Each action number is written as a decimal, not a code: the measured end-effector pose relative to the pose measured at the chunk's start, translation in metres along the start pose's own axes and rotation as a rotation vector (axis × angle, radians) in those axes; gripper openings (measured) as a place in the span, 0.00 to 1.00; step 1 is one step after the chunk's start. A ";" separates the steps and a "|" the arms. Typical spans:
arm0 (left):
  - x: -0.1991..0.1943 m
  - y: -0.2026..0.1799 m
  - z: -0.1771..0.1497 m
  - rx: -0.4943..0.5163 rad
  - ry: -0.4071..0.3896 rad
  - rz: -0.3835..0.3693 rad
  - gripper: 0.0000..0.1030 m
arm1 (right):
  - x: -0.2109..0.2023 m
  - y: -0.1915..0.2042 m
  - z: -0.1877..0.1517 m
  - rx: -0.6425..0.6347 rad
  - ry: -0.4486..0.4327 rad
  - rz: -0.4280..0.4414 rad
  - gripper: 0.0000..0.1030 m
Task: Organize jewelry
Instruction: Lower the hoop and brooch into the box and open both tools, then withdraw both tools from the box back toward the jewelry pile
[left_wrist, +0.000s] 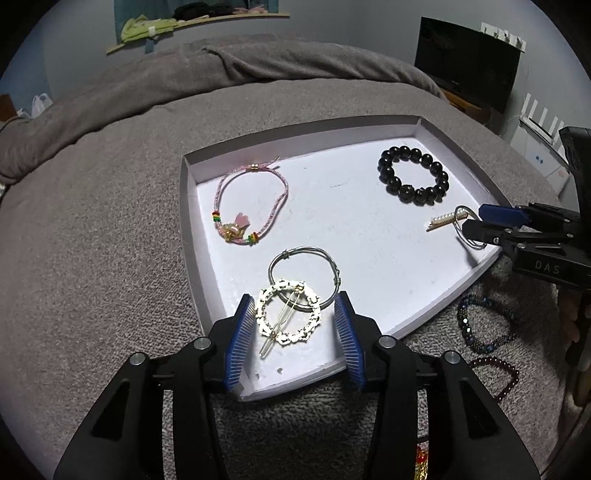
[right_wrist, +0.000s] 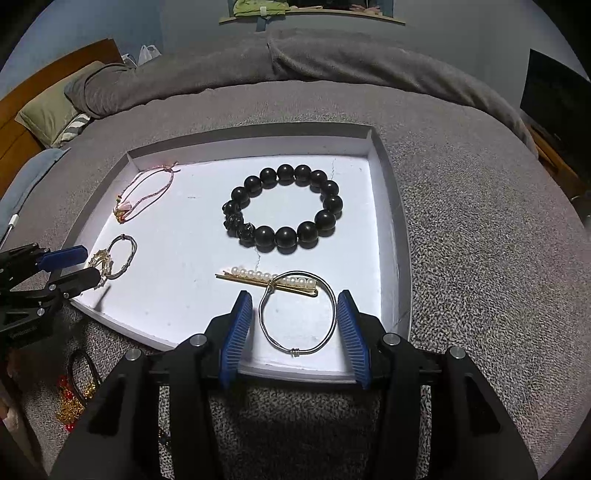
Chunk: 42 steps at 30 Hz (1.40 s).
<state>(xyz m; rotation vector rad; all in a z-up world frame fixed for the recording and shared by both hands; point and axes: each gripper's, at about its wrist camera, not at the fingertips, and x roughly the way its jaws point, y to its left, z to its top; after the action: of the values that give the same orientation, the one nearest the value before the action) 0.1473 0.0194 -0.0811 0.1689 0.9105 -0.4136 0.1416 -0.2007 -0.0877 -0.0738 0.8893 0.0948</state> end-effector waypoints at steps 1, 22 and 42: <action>0.000 0.000 0.000 0.000 -0.002 0.001 0.45 | 0.000 0.000 0.000 0.000 -0.002 -0.001 0.47; -0.034 -0.005 0.007 -0.030 -0.169 0.018 0.58 | -0.016 0.013 0.002 -0.002 -0.072 0.022 0.79; -0.053 -0.001 0.001 -0.118 -0.246 0.104 0.91 | -0.058 0.015 0.003 0.037 -0.286 -0.033 0.95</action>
<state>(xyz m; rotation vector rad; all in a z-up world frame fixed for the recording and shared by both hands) 0.1188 0.0330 -0.0385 0.0554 0.6787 -0.2764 0.1059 -0.1881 -0.0410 -0.0386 0.6041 0.0562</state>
